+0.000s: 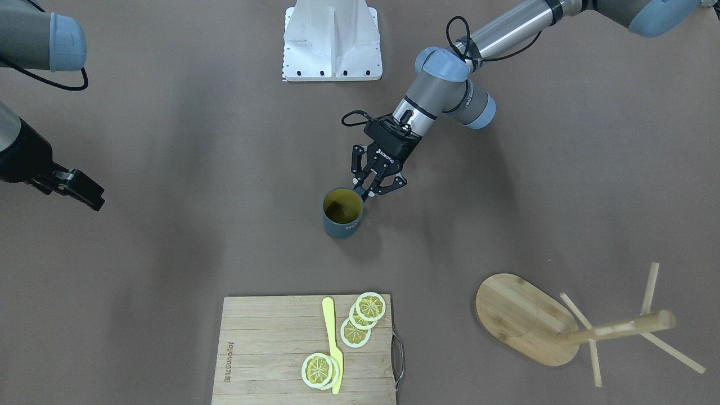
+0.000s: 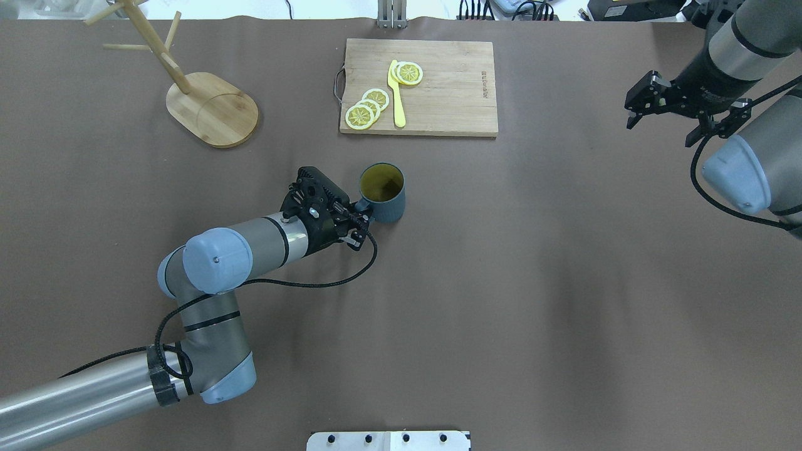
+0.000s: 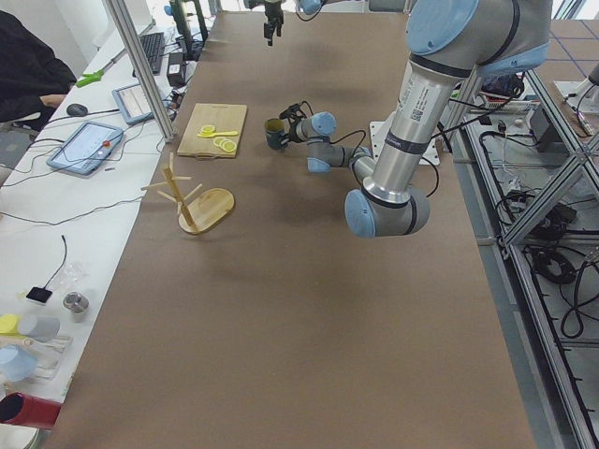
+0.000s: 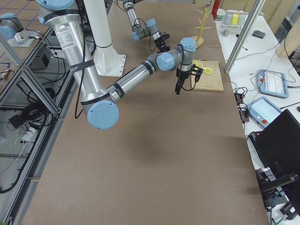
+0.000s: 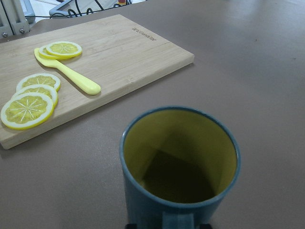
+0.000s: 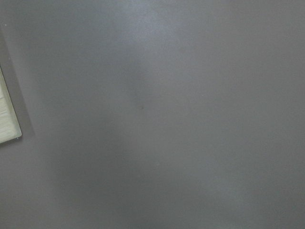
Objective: Hang cup on storage rack
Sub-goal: 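Reach the left gripper to the blue mug and grasp its handle, then lift the blue mug with the left gripper toward the wooden stand, then hook the mug handle onto a peg of the wooden stand with the left gripper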
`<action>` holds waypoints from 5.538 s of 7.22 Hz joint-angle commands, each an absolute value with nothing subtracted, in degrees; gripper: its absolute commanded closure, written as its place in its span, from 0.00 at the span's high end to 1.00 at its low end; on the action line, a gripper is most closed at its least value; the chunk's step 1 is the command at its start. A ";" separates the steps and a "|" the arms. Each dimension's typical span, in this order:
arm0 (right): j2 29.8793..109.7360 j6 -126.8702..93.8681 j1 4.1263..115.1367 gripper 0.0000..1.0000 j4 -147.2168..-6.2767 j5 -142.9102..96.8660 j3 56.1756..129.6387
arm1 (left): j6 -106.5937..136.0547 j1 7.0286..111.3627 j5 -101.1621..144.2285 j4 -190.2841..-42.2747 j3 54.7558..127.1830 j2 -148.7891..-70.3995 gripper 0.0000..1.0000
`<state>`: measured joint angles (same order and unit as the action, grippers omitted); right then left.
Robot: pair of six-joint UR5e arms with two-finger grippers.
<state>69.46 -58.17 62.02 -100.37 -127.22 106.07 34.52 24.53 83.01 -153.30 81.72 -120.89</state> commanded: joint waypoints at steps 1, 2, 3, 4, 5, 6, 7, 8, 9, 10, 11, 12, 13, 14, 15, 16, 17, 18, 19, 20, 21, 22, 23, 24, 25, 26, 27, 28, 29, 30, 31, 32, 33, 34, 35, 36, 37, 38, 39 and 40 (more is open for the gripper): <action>69.43 -58.45 61.96 1.00 -100.37 -127.53 106.26 | 34.63 24.78 83.14 -154.95 82.09 -120.85 0.00; 69.43 -58.53 61.96 1.00 -100.37 -127.53 106.43 | 34.72 24.96 83.23 -154.95 82.79 -121.02 0.00; 69.43 -58.54 61.96 1.00 -100.37 -127.53 106.52 | 38.98 25.05 83.58 -154.95 84.88 -121.37 0.00; 69.00 -58.45 61.96 1.00 -100.28 -127.53 106.44 | 40.59 25.83 84.19 -154.34 87.77 -121.90 0.00; 68.73 -58.45 61.96 1.00 -100.28 -127.53 106.52 | 42.52 29.06 88.81 -153.29 89.98 -121.73 0.00; 68.30 -58.53 61.88 1.00 -100.37 -127.53 106.44 | 56.46 31.35 91.82 -153.02 90.87 -121.21 0.00; 68.29 -58.71 61.70 1.00 -100.28 -127.53 106.52 | 61.91 34.51 95.76 -153.28 90.79 -120.94 0.00; 67.77 -58.71 61.70 1.00 -100.28 -127.44 106.52 | 64.66 38.37 99.19 -153.37 90.79 -120.50 0.00; 67.42 -58.71 61.70 1.00 -100.28 -127.44 106.44 | 66.25 44.15 104.01 -153.02 90.53 -120.06 0.00; 67.15 -58.71 61.70 1.00 -100.28 -127.44 106.35 | 72.62 49.34 109.54 -153.19 90.18 -119.45 0.00; 67.06 -58.71 61.35 1.00 -100.28 -127.35 106.35 | 80.86 51.13 111.34 -155.11 90.18 -118.40 0.00; 67.06 -58.80 61.26 1.00 -100.28 -127.35 106.35 | 88.60 51.15 110.57 -159.65 90.09 -116.04 0.00; 67.06 -58.71 61.26 1.00 -100.28 -127.18 106.43 | 96.69 51.07 106.04 -165.18 88.87 -114.62 0.00; 67.06 -59.23 61.26 1.00 -100.28 -127.26 106.61 | 103.47 51.06 103.30 -172.46 84.77 -114.61 0.00; 66.97 -59.41 61.17 1.00 -100.28 -127.18 106.79 | 106.93 51.06 100.31 -178.45 81.25 -114.70 0.00; 66.97 -59.41 61.17 1.00 -100.28 -127.18 106.96 | 111.40 51.06 95.85 -179.38 80.86 -115.31 0.00; 66.97 -59.41 61.17 1.00 -100.28 -127.26 107.05 | 117.01 50.89 89.80 -181.56 80.77 -115.57 0.00; 66.54 -59.41 61.17 1.00 -100.28 -127.18 107.05 | 120.99 50.71 83.99 -183.15 80.51 -115.49 0.00; 66.19 -59.68 61.17 1.00 -100.28 -127.18 107.05 | 121.37 50.71 80.72 -184.21 78.68 -115.49 0.00; 65.83 -59.94 61.17 1.00 -100.28 -127.18 107.05 | 126.16 50.63 78.94 -188.13 74.14 -115.58 0.00; 65.48 -60.72 61.17 1.00 -100.28 -127.18 107.49 | 128.12 50.28 76.23 -190.52 70.96 -116.97 0.00; 65.39 -61.25 61.17 1.00 -100.28 -127.26 107.66 | 128.32 48.36 73.50 -190.55 70.67 -117.77 0.00; 65.39 -61.26 61.17 1.00 -100.28 -127.27 107.84 | 128.32 47.47 72.43 -190.55 70.58 -118.03 0.00; 65.39 -61.26 61.17 1.00 -100.28 -127.27 107.84 | 128.23 47.03 72.42 -190.55 69.79 -119.08 0.00; 65.48 -61.26 61.26 1.00 -100.37 -127.27 107.93 | 128.23 47.02 72.42 -190.55 68.65 -119.53 0.00; 65.48 -61.26 61.26 1.00 -100.37 -127.35 107.93 | 128.32 47.02 72.42 -190.55 67.95 -119.71 0.00; 65.48 -61.26 61.26 1.00 -100.37 -127.35 107.93 | 128.32 47.20 72.51 -190.72 67.33 -119.88 0.00; 65.48 -61.26 61.26 1.00 -100.37 -127.35 107.84 | 128.76 47.63 72.51 -190.72 67.24 -119.88 0.00; 65.48 -61.26 61.26 1.00 -100.37 -127.35 107.93 | 130.76 48.25 72.60 -190.81 66.63 -119.88 0.00; 65.48 -61.26 61.26 1.00 -100.37 -127.27 107.84 | 133.13 49.03 72.60 -191.25 65.93 -119.80 0.00; 65.48 -61.26 61.17 1.00 -100.37 -127.18 107.84 | 133.33 49.48 72.60 -192.73 64.18 -119.79 0.00; 65.48 -61.26 61.17 1.00 -100.37 -127.18 107.84 | 133.77 50.00 72.68 -193.27 63.38 -119.79 0.00; 65.48 -61.26 61.17 1.00 -100.37 -127.09 107.84 | 135.34 50.10 72.60 -193.27 62.85 -119.79 0.00; 65.39 -61.26 61.17 1.00 -100.37 -127.09 108.02 | 137.53 50.01 72.51 -193.71 62.23 -119.88 0.00; 65.48 -61.26 61.17 1.00 -100.37 -127.00 108.37 | 139.38 50.01 72.34 -196.50 60.92 -119.97 0.00; 65.48 -61.26 61.17 1.00 -100.37 -127.00 108.46 | 142.27 50.01 72.25 -199.66 59.34 -119.88 0.00; 65.48 -61.26 61.17 1.00 -100.37 -127.00 108.46 | 142.82 50.01 72.33 -200.64 58.89 -119.80 0.00; 65.48 -61.35 61.17 1.00 -100.37 -127.00 108.54 | 142.82 50.01 72.33 -201.96 58.71 -119.36 0.00; 65.48 -61.35 61.08 1.00 -100.37 -127.00 108.72 | 142.82 50.01 72.33 -202.41 58.71 -119.27 0.00; 65.48 -61.35 61.08 1.00 -100.37 -127.00 108.72 | 142.82 50.10 72.33 -202.59 58.62 -119.18 0.00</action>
<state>65.48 -61.34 61.11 -100.37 -127.00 108.65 142.76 50.04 72.33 -202.09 58.75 -119.32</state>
